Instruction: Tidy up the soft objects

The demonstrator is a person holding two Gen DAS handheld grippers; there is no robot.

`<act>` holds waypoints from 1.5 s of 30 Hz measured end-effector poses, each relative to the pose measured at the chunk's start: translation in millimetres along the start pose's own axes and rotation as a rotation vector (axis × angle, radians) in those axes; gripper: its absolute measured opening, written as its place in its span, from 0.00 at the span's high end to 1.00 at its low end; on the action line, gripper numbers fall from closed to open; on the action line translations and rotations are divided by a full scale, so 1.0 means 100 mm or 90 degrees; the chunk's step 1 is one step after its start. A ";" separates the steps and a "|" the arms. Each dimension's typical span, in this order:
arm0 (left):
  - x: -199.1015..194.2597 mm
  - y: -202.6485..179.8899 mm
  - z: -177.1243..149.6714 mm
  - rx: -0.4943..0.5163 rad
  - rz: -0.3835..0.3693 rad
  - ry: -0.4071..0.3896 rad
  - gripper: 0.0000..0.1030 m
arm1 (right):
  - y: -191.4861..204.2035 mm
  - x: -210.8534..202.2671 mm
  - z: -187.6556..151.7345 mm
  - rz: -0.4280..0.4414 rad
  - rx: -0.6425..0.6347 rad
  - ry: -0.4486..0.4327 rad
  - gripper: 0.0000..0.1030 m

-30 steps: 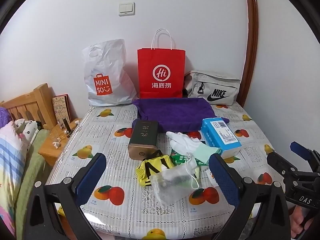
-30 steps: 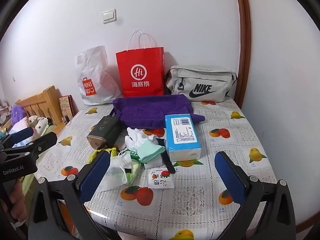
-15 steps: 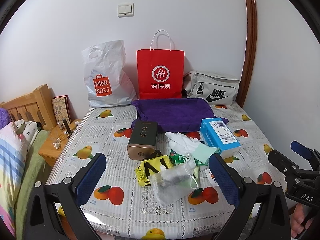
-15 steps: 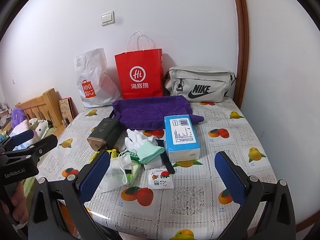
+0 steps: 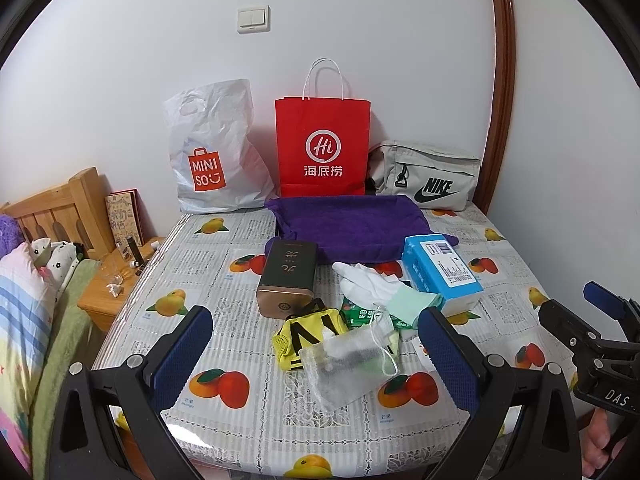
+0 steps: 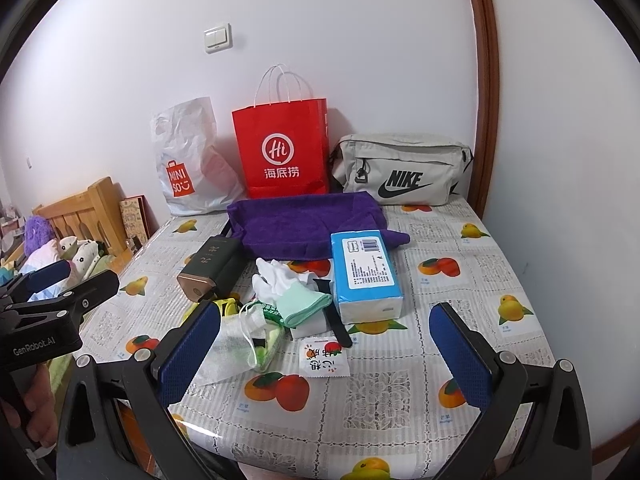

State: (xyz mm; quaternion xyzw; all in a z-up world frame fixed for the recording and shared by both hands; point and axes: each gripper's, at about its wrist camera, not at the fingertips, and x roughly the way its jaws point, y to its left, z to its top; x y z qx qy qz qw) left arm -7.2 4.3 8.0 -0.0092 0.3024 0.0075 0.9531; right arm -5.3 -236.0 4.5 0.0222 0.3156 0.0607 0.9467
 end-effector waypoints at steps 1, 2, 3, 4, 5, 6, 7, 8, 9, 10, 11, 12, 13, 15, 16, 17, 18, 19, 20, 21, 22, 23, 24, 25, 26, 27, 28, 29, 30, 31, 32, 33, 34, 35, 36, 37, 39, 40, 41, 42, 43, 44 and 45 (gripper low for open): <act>0.00 0.00 0.00 0.000 -0.001 0.000 0.00 | 0.00 0.00 0.00 0.001 0.001 0.001 0.00; 0.00 0.00 0.00 0.000 0.000 0.000 0.00 | 0.00 0.00 0.00 0.003 0.000 0.000 0.00; 0.00 0.00 0.00 0.002 0.000 0.000 0.00 | 0.01 -0.01 0.00 0.003 0.000 -0.001 0.00; -0.01 0.00 0.00 0.002 0.002 -0.001 0.00 | 0.01 -0.01 0.00 0.003 -0.001 -0.002 0.00; -0.01 0.01 -0.01 0.001 0.001 -0.001 0.00 | 0.02 -0.02 -0.01 0.003 -0.002 -0.002 0.00; -0.02 0.02 -0.02 0.000 0.000 -0.002 0.00 | 0.02 -0.02 -0.01 0.003 -0.002 -0.003 0.00; -0.02 0.01 -0.01 0.001 0.001 -0.002 0.00 | 0.02 -0.02 -0.01 0.003 -0.001 -0.003 0.00; -0.01 0.01 -0.01 0.001 0.003 -0.001 0.00 | 0.03 -0.03 -0.02 0.003 -0.002 -0.003 0.00; -0.01 0.01 -0.01 0.001 0.002 -0.001 0.00 | 0.03 -0.03 -0.02 0.003 -0.002 -0.004 0.00; -0.02 0.01 -0.01 0.001 0.002 -0.001 0.00 | 0.03 -0.03 -0.02 0.003 -0.002 -0.004 0.00; -0.01 0.01 -0.01 0.002 0.002 -0.001 0.00 | 0.03 -0.03 -0.02 0.002 -0.002 -0.004 0.00; -0.01 0.01 -0.01 0.002 0.002 -0.001 0.00 | 0.03 -0.03 -0.03 0.003 -0.002 -0.004 0.00; -0.02 0.01 -0.01 0.002 0.002 -0.001 0.00 | 0.03 -0.03 -0.03 0.003 -0.002 -0.004 0.00; -0.02 0.02 -0.01 0.002 0.001 0.000 0.00 | 0.03 -0.03 -0.03 0.002 -0.003 -0.004 0.00; -0.01 0.01 -0.01 0.002 0.002 -0.001 0.00 | 0.03 -0.04 -0.03 0.002 -0.003 -0.004 0.00; -0.01 0.01 -0.01 0.002 0.002 -0.001 0.00 | 0.03 -0.04 -0.03 0.003 -0.003 -0.005 0.00; -0.01 0.01 -0.01 0.001 0.002 -0.001 0.00 | 0.03 -0.03 -0.03 0.003 -0.003 -0.004 0.00; -0.01 0.01 -0.01 0.001 0.002 -0.001 0.00 | 0.03 -0.04 -0.03 0.003 -0.003 -0.004 0.00; -0.01 0.01 -0.01 0.001 0.002 0.000 0.00 | 0.03 -0.04 -0.02 0.002 -0.003 -0.004 0.00; -0.01 0.01 -0.01 0.001 0.002 -0.001 0.00 | 0.03 -0.03 -0.02 0.002 -0.003 -0.003 0.00; -0.02 0.01 -0.01 0.001 0.002 -0.001 0.00 | 0.03 -0.03 -0.02 0.002 -0.003 -0.003 0.00; -0.01 0.01 -0.01 0.001 0.002 -0.001 0.00 | 0.03 -0.04 -0.03 0.002 -0.003 -0.003 0.00; -0.02 0.02 -0.01 0.000 0.002 -0.001 0.00 | 0.03 -0.04 -0.03 0.003 -0.002 -0.004 0.00; -0.02 0.02 -0.01 0.001 0.001 -0.001 0.00 | 0.03 -0.04 -0.03 0.004 -0.002 -0.004 0.00; -0.02 0.02 -0.02 0.000 0.002 0.000 0.00 | 0.03 -0.04 -0.03 0.004 -0.002 -0.004 0.00; -0.02 0.03 -0.02 -0.001 0.002 0.000 0.00 | 0.03 -0.03 -0.03 0.004 -0.002 -0.004 0.00; -0.03 0.03 -0.03 -0.001 0.001 0.001 0.00 | 0.03 -0.04 -0.03 0.004 -0.002 -0.004 0.00; -0.03 0.05 -0.03 -0.003 0.001 0.002 0.00 | 0.03 -0.04 -0.03 0.005 -0.002 -0.004 0.00; -0.03 0.06 -0.04 -0.004 0.000 0.003 0.00 | 0.03 -0.03 -0.03 0.005 -0.002 -0.003 0.00; -0.04 0.07 -0.04 -0.005 -0.001 0.003 0.00 | 0.03 -0.03 -0.04 0.004 -0.002 -0.003 0.00; -0.03 0.08 -0.03 -0.006 -0.001 0.004 0.00 | 0.03 -0.03 -0.04 0.004 -0.002 -0.003 0.00; -0.03 0.07 -0.03 -0.006 -0.001 0.004 0.00 | 0.03 -0.03 -0.04 0.005 -0.002 -0.003 0.00; -0.03 0.07 -0.03 -0.006 -0.001 0.003 0.00 | 0.04 -0.03 -0.04 0.006 -0.002 -0.002 0.00; -0.03 0.08 -0.04 -0.007 -0.002 0.003 0.00 | 0.04 -0.02 -0.04 0.006 -0.003 -0.002 0.00; -0.03 0.07 -0.03 -0.006 -0.002 0.004 0.00 | 0.04 -0.02 -0.05 0.006 -0.003 -0.001 0.00; -0.02 0.07 -0.03 -0.007 -0.002 0.004 0.00 | 0.04 -0.02 -0.05 0.006 -0.004 0.000 0.00; -0.01 0.08 -0.04 -0.008 -0.002 0.005 0.00 | 0.06 0.00 -0.06 0.008 -0.006 0.001 0.00; -0.01 0.07 -0.04 -0.008 -0.001 0.005 0.00 | 0.06 0.00 -0.06 0.008 -0.007 0.002 0.00; -0.01 0.07 -0.04 -0.008 -0.001 0.005 0.00 | 0.06 0.01 -0.06 0.008 -0.007 0.003 0.00; 0.00 0.07 -0.03 -0.008 0.000 0.007 0.00 | 0.07 0.01 -0.07 0.009 -0.008 0.004 0.00; 0.01 0.07 -0.04 -0.008 0.001 0.009 0.00 | 0.07 0.02 -0.07 0.010 -0.010 0.005 0.00; 0.03 0.07 -0.04 -0.008 0.001 0.010 0.00 | 0.07 0.03 -0.08 0.011 -0.011 0.006 0.00; 0.05 0.07 -0.04 -0.009 0.002 0.012 0.00 | 0.08 0.04 -0.09 0.012 -0.011 0.007 0.00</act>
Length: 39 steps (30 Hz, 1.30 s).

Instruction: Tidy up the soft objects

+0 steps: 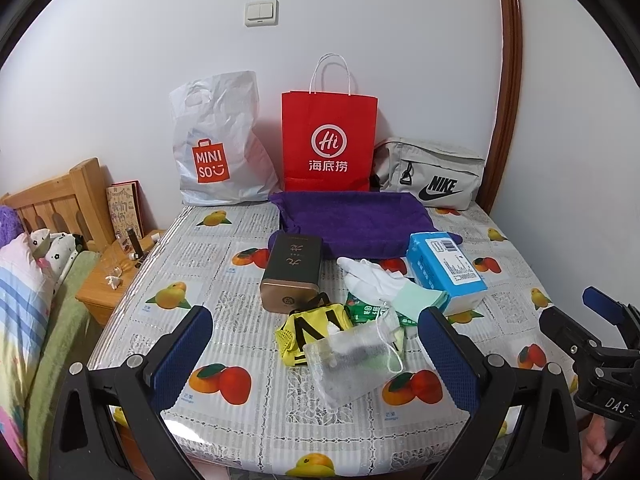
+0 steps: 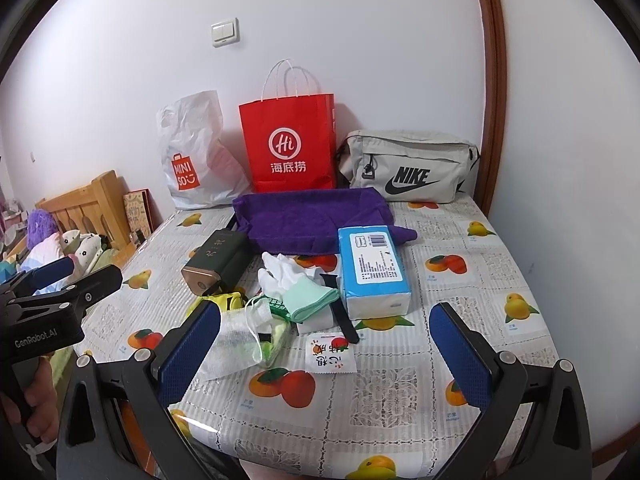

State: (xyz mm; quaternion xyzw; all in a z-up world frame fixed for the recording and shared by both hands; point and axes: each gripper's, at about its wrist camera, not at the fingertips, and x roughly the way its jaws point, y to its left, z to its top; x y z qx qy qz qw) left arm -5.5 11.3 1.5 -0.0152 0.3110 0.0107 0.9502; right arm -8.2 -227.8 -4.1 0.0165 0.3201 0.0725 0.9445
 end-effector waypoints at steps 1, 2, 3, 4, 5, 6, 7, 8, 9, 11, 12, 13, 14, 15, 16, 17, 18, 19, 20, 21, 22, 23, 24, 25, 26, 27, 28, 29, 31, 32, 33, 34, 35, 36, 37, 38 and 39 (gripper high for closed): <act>0.03 0.01 -0.01 -0.001 0.000 0.003 0.00 | 0.00 0.01 0.00 0.000 0.000 0.001 0.00; 0.05 0.02 -0.01 -0.002 -0.002 0.006 0.00 | 0.00 0.01 -0.01 0.001 -0.001 0.002 0.00; 0.08 0.03 -0.01 -0.004 -0.005 0.009 0.00 | 0.00 0.03 -0.02 0.004 -0.002 0.002 0.00; 0.12 0.05 -0.02 -0.004 -0.010 0.013 0.00 | 0.00 0.04 -0.02 0.004 -0.003 0.002 0.00; 0.15 0.06 -0.03 -0.005 -0.012 0.016 0.00 | -0.01 0.05 -0.02 0.003 -0.004 0.003 0.00; 0.19 0.07 -0.04 -0.006 -0.012 0.022 0.00 | -0.01 0.07 -0.03 0.002 -0.004 0.004 0.00; 0.25 0.09 -0.06 -0.006 -0.011 0.029 0.00 | -0.02 0.10 -0.04 0.003 -0.005 0.006 0.00; 0.29 0.10 -0.07 -0.006 -0.011 0.036 0.00 | -0.02 0.11 -0.04 0.003 -0.006 0.007 0.00; 0.34 0.11 -0.09 -0.006 -0.010 0.044 0.00 | -0.03 0.14 -0.05 0.003 -0.006 0.010 0.00; 0.45 0.12 -0.15 -0.005 -0.009 0.057 0.00 | -0.06 0.20 -0.07 0.003 -0.004 0.015 0.00; 0.52 0.10 -0.19 -0.001 -0.009 0.064 0.00 | -0.08 0.24 -0.08 0.004 -0.003 0.019 0.00; 0.57 0.11 -0.23 0.002 -0.010 0.069 0.00 | -0.09 0.28 -0.09 0.004 -0.002 0.023 0.00; 0.61 0.10 -0.26 0.004 -0.012 0.076 0.00 | -0.10 0.32 -0.11 0.004 -0.001 0.027 0.00; 0.69 0.08 -0.31 0.007 -0.015 0.087 0.00 | -0.12 0.37 -0.13 0.003 0.001 0.033 0.00; 0.74 0.07 -0.34 0.008 -0.020 0.095 0.00 | -0.14 0.42 -0.14 0.003 0.004 0.038 0.00; 0.79 0.06 -0.38 0.007 -0.026 0.103 0.00 | -0.15 0.47 -0.16 0.003 0.007 0.045 0.00; 0.85 0.06 -0.41 0.004 -0.032 0.109 0.00 | -0.17 0.54 -0.19 0.004 0.011 0.055 0.00; 0.91 0.04 -0.45 0.003 -0.038 0.112 0.00 | -0.18 0.59 -0.21 0.005 0.014 0.062 0.00; 0.95 0.05 -0.48 0.003 -0.042 0.114 0.00 | -0.19 0.63 -0.22 0.005 0.015 0.066 0.00; 1.02 0.03 -0.51 0.003 -0.047 0.120 0.00 | -0.20 0.70 -0.24 0.005 0.015 0.074 0.00; 1.07 0.02 -0.54 0.003 -0.051 0.128 0.00 | -0.20 0.74 -0.26 0.004 0.014 0.079 0.00; 1.15 0.01 -0.57 0.002 -0.060 0.139 0.00 | -0.21 0.79 -0.28 0.003 0.013 0.085 0.00; 1.18 0.00 -0.59 0.001 -0.065 0.146 0.00 | -0.22 0.85 -0.31 0.002 0.013 0.092 0.00; 1.25 -0.01 -0.62 -0.001 -0.071 0.155 0.00 | -0.23 0.89 -0.33 0.002 0.014 0.098 0.00; 1.30 -0.02 -0.65 -0.001 -0.074 0.164 0.00 | -0.23 0.94 -0.35 0.002 0.016 0.104 0.00; 1.38 -0.03 -0.68 0.001 -0.078 0.178 0.01 | -0.25 1.01 -0.38 0.002 0.018 0.112 0.00; 1.43 -0.05 -0.71 0.000 -0.084 0.184 0.01 | -0.26 1.06 -0.39 0.002 0.020 0.119 0.00; 1.48 -0.06 -0.75 -0.003 -0.097 0.189 0.01 | -0.28 1.11 -0.41 0.004 0.022 0.126 0.00; 1.55 -0.08 -0.79 -0.012 -0.110 0.194 0.01 | -0.29 1.23 -0.46 0.007 0.025 0.142 0.00; 1.57 -0.07 -0.80 -0.015 -0.115 0.192 0.01 | -0.30 1.28 -0.48 0.006 0.026 0.150 0.00; 1.60 -0.08 -0.82 -0.020 -0.120 0.190 0.01 | -0.31 1.33 -0.50 0.006 0.027 0.159 0.00; 1.64 -0.08 -0.84 -0.024 -0.124 0.192 0.01 | -0.31 1.38 -0.52 0.006 0.028 0.165 0.00; 1.67 -0.08 -0.86 -0.026 -0.124 0.196 0.01 | -0.32 1.41 -0.54 0.007 0.029 0.171 0.00; 1.70 -0.08 -0.87 -0.029 -0.125 0.201 0.01 | -0.33 1.45 -0.56 0.007 0.030 0.178 0.00; 1.73 -0.09 -0.89 -0.030 -0.128 0.206 0.01 | -0.33 1.48 -0.57 0.007 0.030 0.182 0.00; 1.76 -0.10 -0.91 -0.029 -0.130 0.208 0.02 | -0.33 1.52 -0.59 0.007 0.031 0.187 0.00; 1.77 -0.11 -0.92 -0.025 -0.130 0.207 0.08 | -0.33 1.55 -0.60 0.007 0.031 0.190 0.00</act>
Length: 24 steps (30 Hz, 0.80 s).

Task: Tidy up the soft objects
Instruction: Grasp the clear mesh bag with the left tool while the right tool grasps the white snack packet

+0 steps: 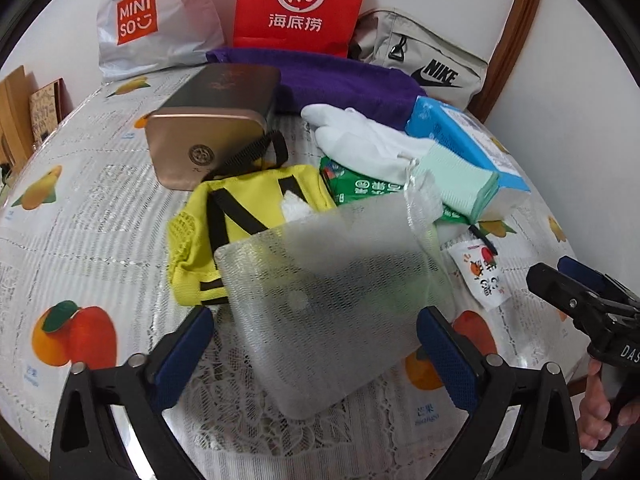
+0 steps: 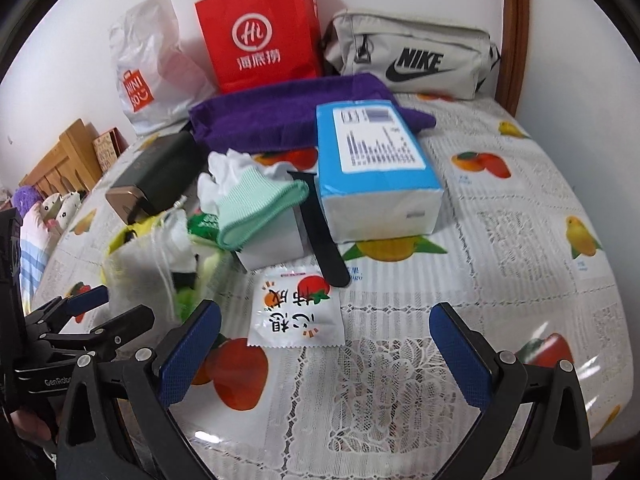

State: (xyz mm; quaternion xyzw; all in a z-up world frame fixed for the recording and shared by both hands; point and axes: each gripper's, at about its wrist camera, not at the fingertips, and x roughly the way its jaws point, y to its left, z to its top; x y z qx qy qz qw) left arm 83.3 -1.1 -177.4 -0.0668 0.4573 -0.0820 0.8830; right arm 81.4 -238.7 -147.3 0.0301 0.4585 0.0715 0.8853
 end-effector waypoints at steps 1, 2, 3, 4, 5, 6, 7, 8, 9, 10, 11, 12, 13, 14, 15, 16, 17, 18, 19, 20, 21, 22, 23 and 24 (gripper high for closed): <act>0.02 -0.01 0.00 0.003 0.002 0.001 0.09 | 0.00 0.03 0.00 0.000 0.000 0.003 0.00; 0.03 -0.02 0.00 0.008 0.001 0.001 0.12 | 0.00 0.07 -0.01 0.000 0.002 0.007 0.00; 0.03 -0.02 0.00 0.012 -0.001 -0.002 0.19 | 0.01 0.09 -0.01 0.002 0.003 0.012 0.00; 0.02 -0.03 0.00 0.017 -0.011 -0.005 0.24 | 0.01 0.12 -0.01 0.006 0.003 0.017 0.00; 0.02 -0.03 0.01 0.017 -0.016 -0.004 0.33 | 0.01 0.15 -0.02 0.017 0.006 0.024 0.00; 0.01 -0.02 0.01 0.016 -0.026 -0.003 0.46 | 0.01 0.18 -0.02 0.026 0.010 0.028 0.00; 0.00 -0.01 0.02 0.015 -0.045 -0.001 0.53 | 0.01 0.21 -0.03 0.032 0.014 0.033 0.00; -0.01 -0.01 0.02 0.016 -0.058 0.001 0.62 | 0.01 0.24 -0.03 0.035 0.016 0.037 0.00; -0.02 0.00 0.02 0.016 -0.064 0.003 0.65 | 0.02 0.26 -0.03 0.034 0.016 0.040 0.01; -0.04 0.00 0.03 0.019 -0.065 0.002 0.66 | 0.03 0.28 -0.04 0.031 0.013 0.042 0.01; -0.05 0.00 0.03 0.023 -0.063 -0.001 0.69 | 0.04 0.31 -0.04 0.029 0.011 0.044 0.02; -0.08 0.00 0.03 0.028 -0.060 -0.002 0.73 | 0.05 0.33 -0.05 0.026 0.006 0.047 0.02; -0.09 0.01 0.03 0.029 -0.060 -0.002 0.74 | 0.06 0.35 -0.06 0.025 0.003 0.049 0.03; -0.11 0.02 0.03 0.029 -0.063 -0.001 0.76 | 0.06 0.37 -0.07 0.022 0.001 0.050 0.03; -0.12 0.04 0.04 0.027 -0.066 -0.001 0.77 | 0.07 0.38 -0.08 0.017 -0.001 0.050 0.03; -0.13 0.05 0.04 0.026 -0.066 -0.001 0.77 | 0.08 0.39 -0.08 0.009 -0.004 0.052 0.03; -0.15 0.07 0.04 0.025 -0.063 0.000 0.78 | 0.10 0.40 -0.08 0.007 -0.008 0.050 0.03; -0.16 0.10 0.04 0.023 -0.057 -0.002 0.80 | 0.12 0.41 -0.09 0.003 -0.012 0.048 0.03; -0.17 0.12 0.05 0.019 -0.054 -0.002 0.81 | 0.14 0.42 -0.09 0.000 -0.016 0.048 0.04; -0.18 0.15 0.05 0.015 -0.052 -0.002 0.81 | 0.16 0.42 -0.09 -0.004 -0.022 0.047 0.06; -0.20 0.19 0.06 0.010 -0.050 -0.002 0.81 | 0.18 0.43 -0.10 -0.011 -0.032 0.047 0.09; -0.22 0.22 0.07 0.007 -0.046 -0.004 0.81 | 0.21 0.43 -0.10 -0.019 -0.045 0.045 0.11; -0.23 0.24 0.07 0.004 -0.042 -0.006 0.81 | 0.23 0.44 -0.10 -0.027 -0.054 0.044 0.13; -0.24 0.28 0.08 -0.003 -0.038 -0.009 0.81 | 0.25 0.45 -0.12 -0.041 -0.066 0.042 0.17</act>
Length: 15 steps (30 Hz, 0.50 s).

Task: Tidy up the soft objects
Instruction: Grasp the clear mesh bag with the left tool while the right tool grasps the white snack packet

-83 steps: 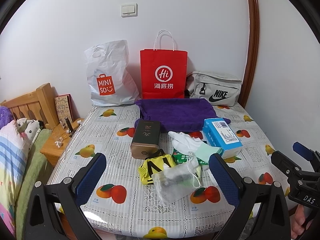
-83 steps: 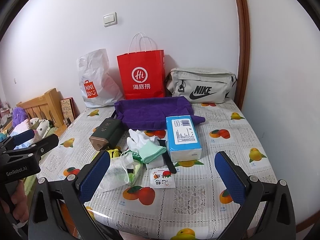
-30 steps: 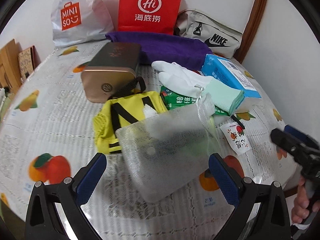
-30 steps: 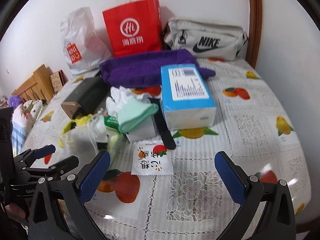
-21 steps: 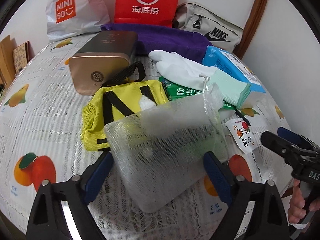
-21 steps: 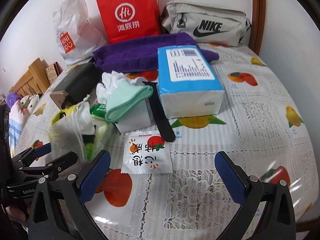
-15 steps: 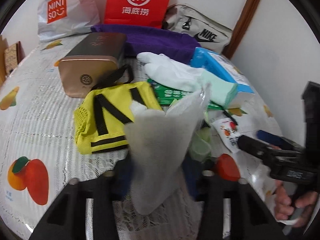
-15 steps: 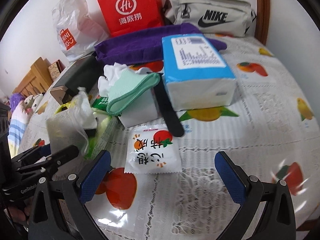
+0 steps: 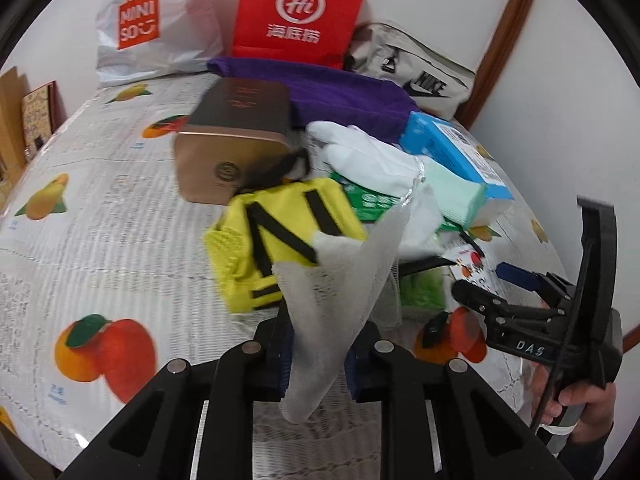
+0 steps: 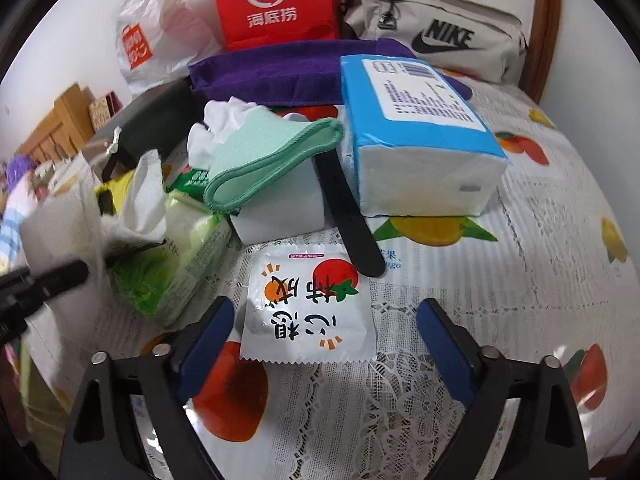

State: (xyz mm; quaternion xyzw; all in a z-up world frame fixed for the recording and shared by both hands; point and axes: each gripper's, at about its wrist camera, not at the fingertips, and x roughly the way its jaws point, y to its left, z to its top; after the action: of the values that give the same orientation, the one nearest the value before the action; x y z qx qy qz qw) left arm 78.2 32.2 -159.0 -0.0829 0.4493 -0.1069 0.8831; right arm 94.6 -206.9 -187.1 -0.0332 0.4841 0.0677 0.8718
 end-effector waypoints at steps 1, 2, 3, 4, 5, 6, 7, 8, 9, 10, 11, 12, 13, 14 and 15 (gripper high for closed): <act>0.00 0.03 0.00 -0.005 0.001 0.000 0.81 | 0.01 0.00 -0.01 -0.004 -0.005 -0.003 0.19; 0.00 0.06 0.00 -0.011 0.003 0.000 0.81 | 0.01 -0.01 -0.01 -0.001 -0.005 -0.005 0.20; -0.01 0.09 0.00 -0.019 0.007 0.000 0.81 | 0.00 -0.03 -0.02 0.001 -0.003 -0.008 0.27; -0.02 0.11 0.00 -0.024 0.007 -0.001 0.81 | 0.00 -0.04 -0.02 -0.001 -0.003 -0.011 0.32; -0.03 0.13 -0.01 -0.027 0.006 -0.003 0.81 | -0.01 -0.05 -0.03 -0.001 -0.003 -0.012 0.36; -0.06 0.15 0.00 -0.031 0.004 -0.006 0.81 | -0.03 -0.06 -0.03 0.000 -0.005 -0.013 0.41; -0.08 0.16 0.00 -0.032 0.003 -0.009 0.81 | -0.04 -0.07 -0.05 0.003 -0.007 -0.013 0.44; -0.10 0.17 0.01 -0.034 0.005 -0.013 0.81 | -0.05 -0.08 -0.05 0.005 -0.009 -0.012 0.44; -0.11 0.18 0.00 -0.036 0.006 -0.015 0.81 | -0.06 -0.10 -0.07 0.006 -0.012 -0.010 0.45; -0.12 0.21 0.00 -0.041 0.007 -0.015 0.81 | -0.07 -0.11 -0.09 0.006 -0.014 -0.009 0.46; -0.13 0.23 0.00 -0.048 0.007 -0.015 0.81 | -0.07 -0.13 -0.11 0.009 -0.016 -0.008 0.46; -0.13 0.25 0.00 -0.052 0.007 -0.015 0.81 | -0.08 -0.14 -0.13 0.016 -0.018 -0.007 0.46; -0.14 0.27 -0.01 -0.056 0.006 -0.015 0.81 | -0.09 -0.16 -0.15 0.020 -0.019 -0.006 0.47; -0.14 0.28 -0.01 -0.058 0.008 -0.016 0.81 | -0.10 -0.18 -0.18 0.025 -0.018 -0.006 0.47; -0.15 0.29 -0.01 -0.059 0.009 -0.017 0.81 | -0.12 -0.21 -0.20 0.030 -0.015 -0.005 0.47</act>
State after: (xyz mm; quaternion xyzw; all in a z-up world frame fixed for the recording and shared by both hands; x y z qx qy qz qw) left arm 72.2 63.7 -155.0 -0.1221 0.4424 -0.0790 0.8849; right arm 68.7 -223.4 -180.2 -0.0318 0.4804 0.0941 0.8714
